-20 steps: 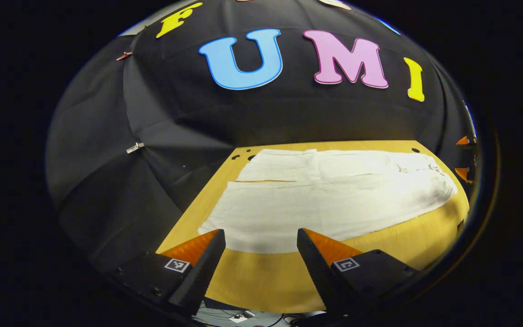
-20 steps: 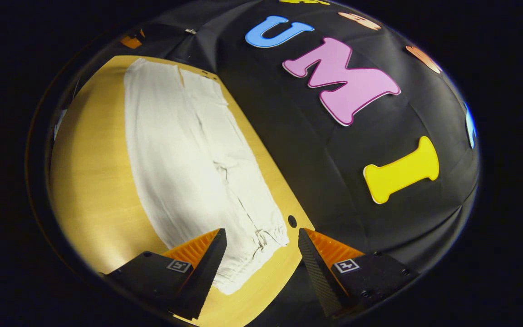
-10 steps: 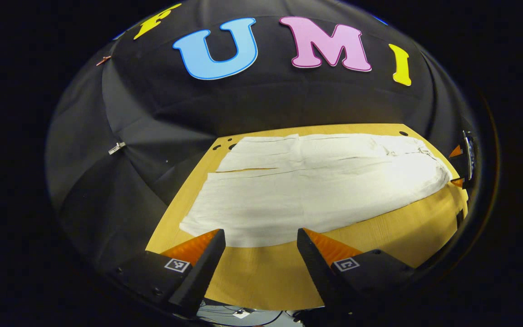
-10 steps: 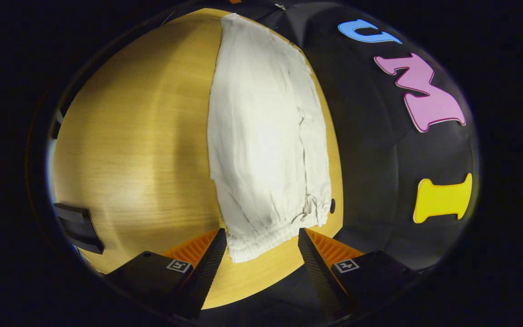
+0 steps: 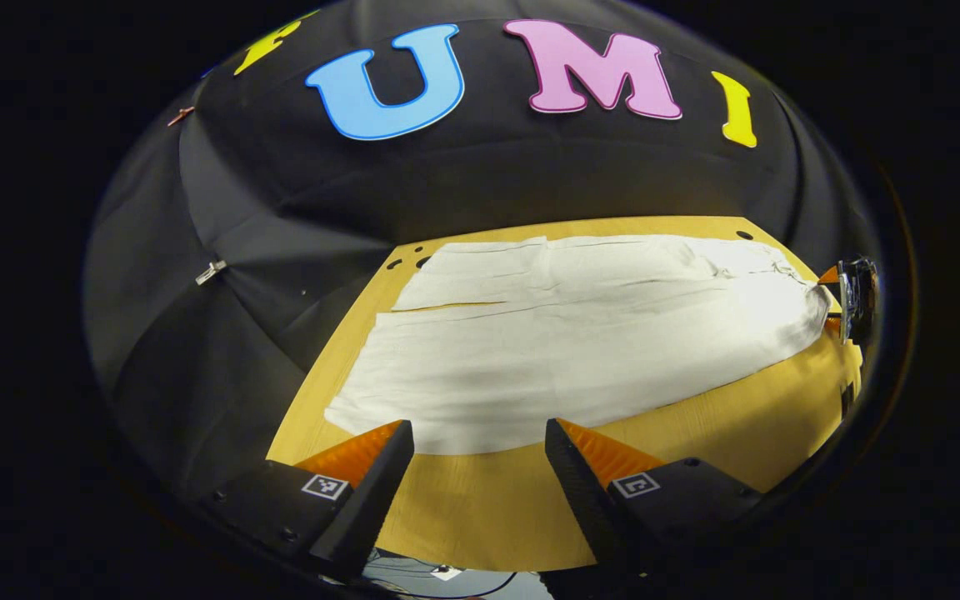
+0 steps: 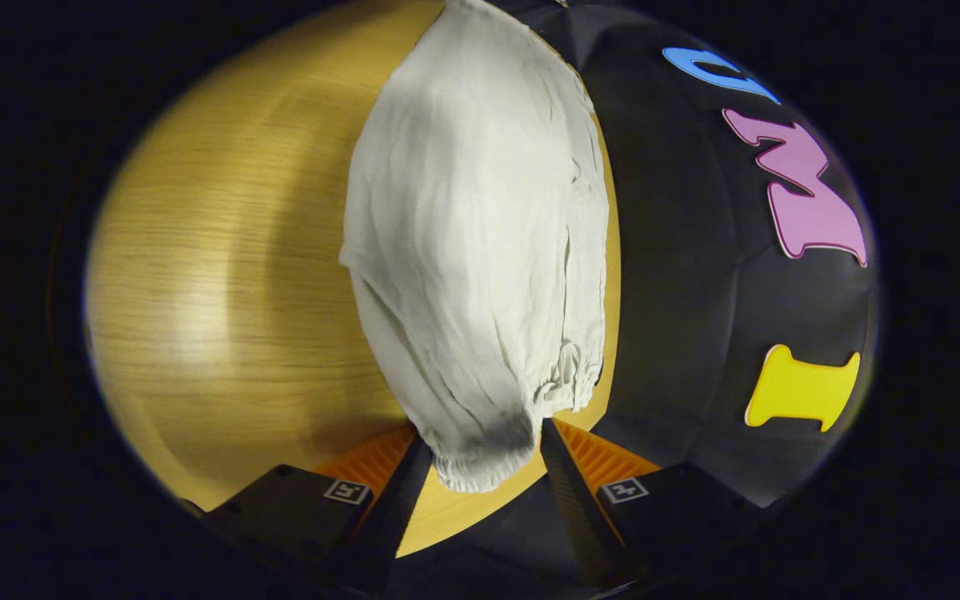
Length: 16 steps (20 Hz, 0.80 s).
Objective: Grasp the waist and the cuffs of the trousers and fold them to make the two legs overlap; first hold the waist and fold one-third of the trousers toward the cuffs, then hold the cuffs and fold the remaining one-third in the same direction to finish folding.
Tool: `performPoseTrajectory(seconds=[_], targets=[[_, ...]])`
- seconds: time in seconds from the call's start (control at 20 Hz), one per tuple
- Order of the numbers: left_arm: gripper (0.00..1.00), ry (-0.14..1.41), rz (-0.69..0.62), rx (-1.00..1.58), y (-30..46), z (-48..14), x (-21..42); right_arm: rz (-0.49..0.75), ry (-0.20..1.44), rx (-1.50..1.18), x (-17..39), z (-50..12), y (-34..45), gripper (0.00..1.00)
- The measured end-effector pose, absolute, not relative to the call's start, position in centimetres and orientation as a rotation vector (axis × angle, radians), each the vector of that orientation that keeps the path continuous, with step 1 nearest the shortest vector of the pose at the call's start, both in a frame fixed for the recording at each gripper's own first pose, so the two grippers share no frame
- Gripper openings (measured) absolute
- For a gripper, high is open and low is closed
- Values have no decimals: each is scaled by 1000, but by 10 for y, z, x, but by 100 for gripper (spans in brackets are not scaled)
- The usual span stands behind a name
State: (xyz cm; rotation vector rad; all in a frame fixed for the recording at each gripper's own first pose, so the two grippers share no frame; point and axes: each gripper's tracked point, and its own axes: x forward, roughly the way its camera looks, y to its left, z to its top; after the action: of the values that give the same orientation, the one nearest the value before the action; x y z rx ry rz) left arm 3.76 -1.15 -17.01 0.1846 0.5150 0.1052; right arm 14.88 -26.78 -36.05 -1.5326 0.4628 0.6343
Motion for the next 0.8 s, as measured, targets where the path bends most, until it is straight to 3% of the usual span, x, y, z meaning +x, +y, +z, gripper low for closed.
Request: performPoseTrajectory(seconds=[0.1,0.2,0.35,0.6,0.8], targets=[[99,531,129,174,-2,-176,35,631,505,-1502,153,-368,-267,70],[99,550,170,179,16,-183,32,630,540,-1457,157,-373,-268,42],[99,577,217,231,51,-192,30,596,605,-1416,158,-374,-269,25],[98,616,189,420,97,-202,42,673,712,-1287,152,-373,-265,9],[98,690,183,614,149,-223,56,722,705,-1327,152,-371,-263,8]])
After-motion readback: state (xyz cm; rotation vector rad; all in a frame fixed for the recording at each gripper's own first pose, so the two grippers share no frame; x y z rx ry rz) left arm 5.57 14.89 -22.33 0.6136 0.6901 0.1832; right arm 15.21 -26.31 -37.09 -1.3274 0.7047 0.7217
